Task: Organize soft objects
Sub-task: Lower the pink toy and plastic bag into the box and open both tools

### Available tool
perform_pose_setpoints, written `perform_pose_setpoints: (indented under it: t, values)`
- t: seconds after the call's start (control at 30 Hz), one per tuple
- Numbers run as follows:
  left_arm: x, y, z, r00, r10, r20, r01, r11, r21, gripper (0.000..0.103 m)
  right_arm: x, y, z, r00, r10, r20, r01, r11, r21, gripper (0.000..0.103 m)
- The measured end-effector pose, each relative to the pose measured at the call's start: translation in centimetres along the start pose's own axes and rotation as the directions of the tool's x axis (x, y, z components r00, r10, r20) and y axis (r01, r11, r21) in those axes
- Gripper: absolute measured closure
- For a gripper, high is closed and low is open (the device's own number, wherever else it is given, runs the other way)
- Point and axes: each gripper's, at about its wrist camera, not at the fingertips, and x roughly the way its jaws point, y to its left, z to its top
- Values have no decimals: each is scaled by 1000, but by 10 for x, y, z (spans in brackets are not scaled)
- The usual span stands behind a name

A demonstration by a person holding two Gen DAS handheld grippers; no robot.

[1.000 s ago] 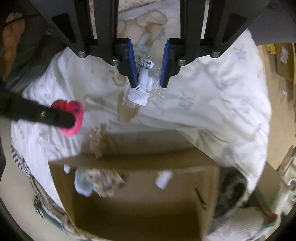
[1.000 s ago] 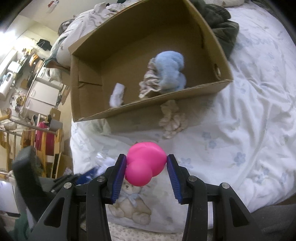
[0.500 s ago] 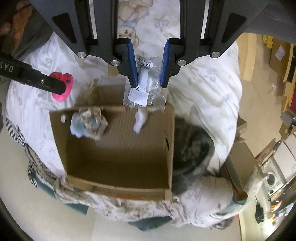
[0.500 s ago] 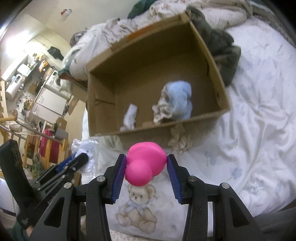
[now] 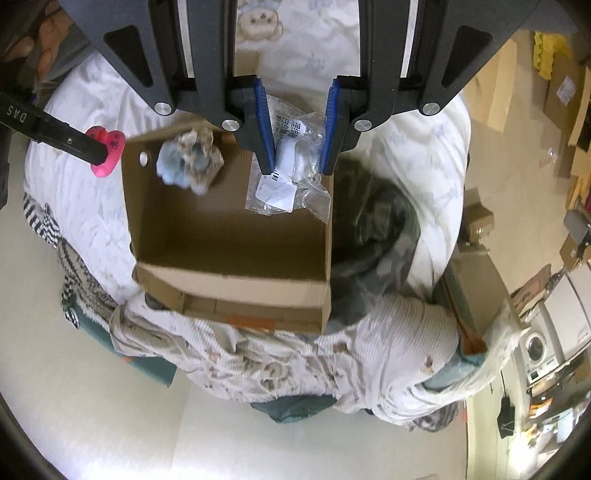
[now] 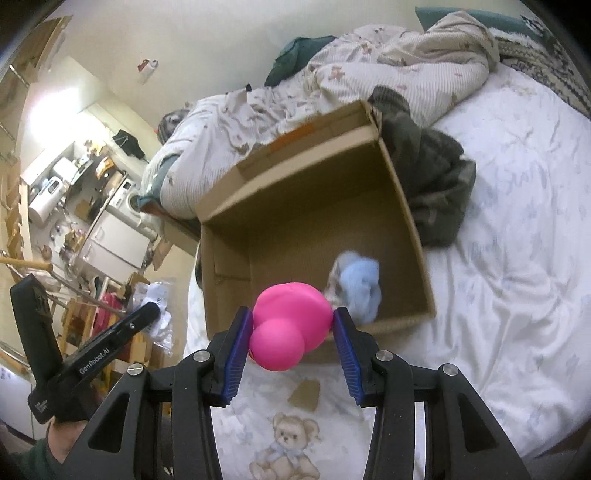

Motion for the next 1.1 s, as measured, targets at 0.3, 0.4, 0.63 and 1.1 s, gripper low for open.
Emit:
perform_pose_setpoints:
  t: [0.3,0.4,0.63,1.1]
  values:
    - [38,-4,24,1000,-2,-4,2,1000,30,81,18,-4,35,999,1,41,1,999,-37,56]
    - [59,-7,14,999,-36,-19,37,997,62,81,33,-18,30,1000,-9,15,9,1000,-18,56]
    - [87,2,10,997,-39,-68,38,999,-18,81,55,-34,31,999,-4,-44,6,998,58,56]
    - [102,-18,-5,990,-31,-138,38,998,53,81,95,-15,22,987,2,-161,-6,1000,-25,56]
